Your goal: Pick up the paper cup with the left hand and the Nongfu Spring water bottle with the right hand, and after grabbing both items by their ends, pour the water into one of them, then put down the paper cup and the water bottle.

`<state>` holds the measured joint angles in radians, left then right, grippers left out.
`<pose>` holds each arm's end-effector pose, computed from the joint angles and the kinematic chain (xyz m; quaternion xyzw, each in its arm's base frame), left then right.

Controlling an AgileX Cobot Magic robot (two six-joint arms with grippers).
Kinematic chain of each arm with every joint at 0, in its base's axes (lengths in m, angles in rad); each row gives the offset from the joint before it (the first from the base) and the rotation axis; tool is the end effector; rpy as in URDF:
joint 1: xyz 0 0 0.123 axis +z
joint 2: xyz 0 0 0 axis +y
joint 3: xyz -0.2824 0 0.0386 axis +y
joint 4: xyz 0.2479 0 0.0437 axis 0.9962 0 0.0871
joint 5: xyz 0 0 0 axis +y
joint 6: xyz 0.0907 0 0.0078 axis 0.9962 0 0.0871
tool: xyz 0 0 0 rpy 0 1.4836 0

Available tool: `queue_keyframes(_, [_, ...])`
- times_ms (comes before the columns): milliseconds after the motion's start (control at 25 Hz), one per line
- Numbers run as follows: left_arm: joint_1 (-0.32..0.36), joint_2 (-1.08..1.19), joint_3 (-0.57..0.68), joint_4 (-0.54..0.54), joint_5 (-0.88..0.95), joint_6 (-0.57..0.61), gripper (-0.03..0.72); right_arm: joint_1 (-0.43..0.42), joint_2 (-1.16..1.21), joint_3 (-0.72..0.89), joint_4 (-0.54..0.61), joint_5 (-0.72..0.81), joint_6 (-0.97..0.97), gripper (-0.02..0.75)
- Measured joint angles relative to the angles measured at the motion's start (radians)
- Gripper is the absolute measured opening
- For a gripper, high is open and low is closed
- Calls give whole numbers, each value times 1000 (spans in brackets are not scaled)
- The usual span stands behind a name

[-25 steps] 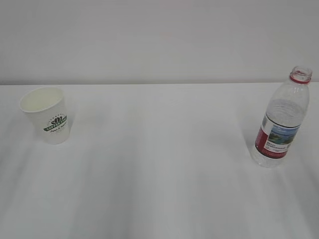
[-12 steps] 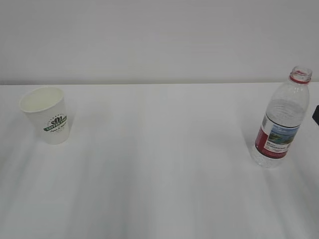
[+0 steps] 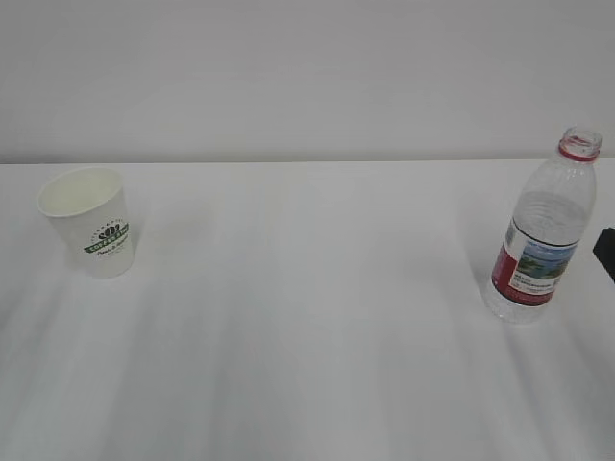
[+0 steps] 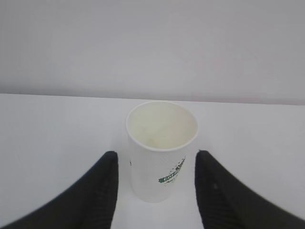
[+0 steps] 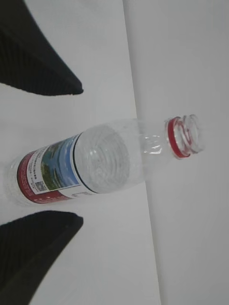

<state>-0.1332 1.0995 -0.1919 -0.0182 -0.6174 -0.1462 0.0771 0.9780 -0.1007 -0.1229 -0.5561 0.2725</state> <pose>0.1809 -0.0233 0.2052 -0.0141 0.7750 -0.0886 0.6256 0.1537 0.0178 0.1946 0.0157 0.7856 0.1008 0.6103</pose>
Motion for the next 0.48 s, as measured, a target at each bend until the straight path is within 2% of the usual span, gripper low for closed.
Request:
queue_keyframes(200, [0, 11, 1, 18, -6, -2, 379, 0, 0, 50, -2, -93, -3, 568])
queue_keyframes(480, [0, 110, 5, 108, -97, -7, 378, 0, 39, 54, -17, -164, -42, 568])
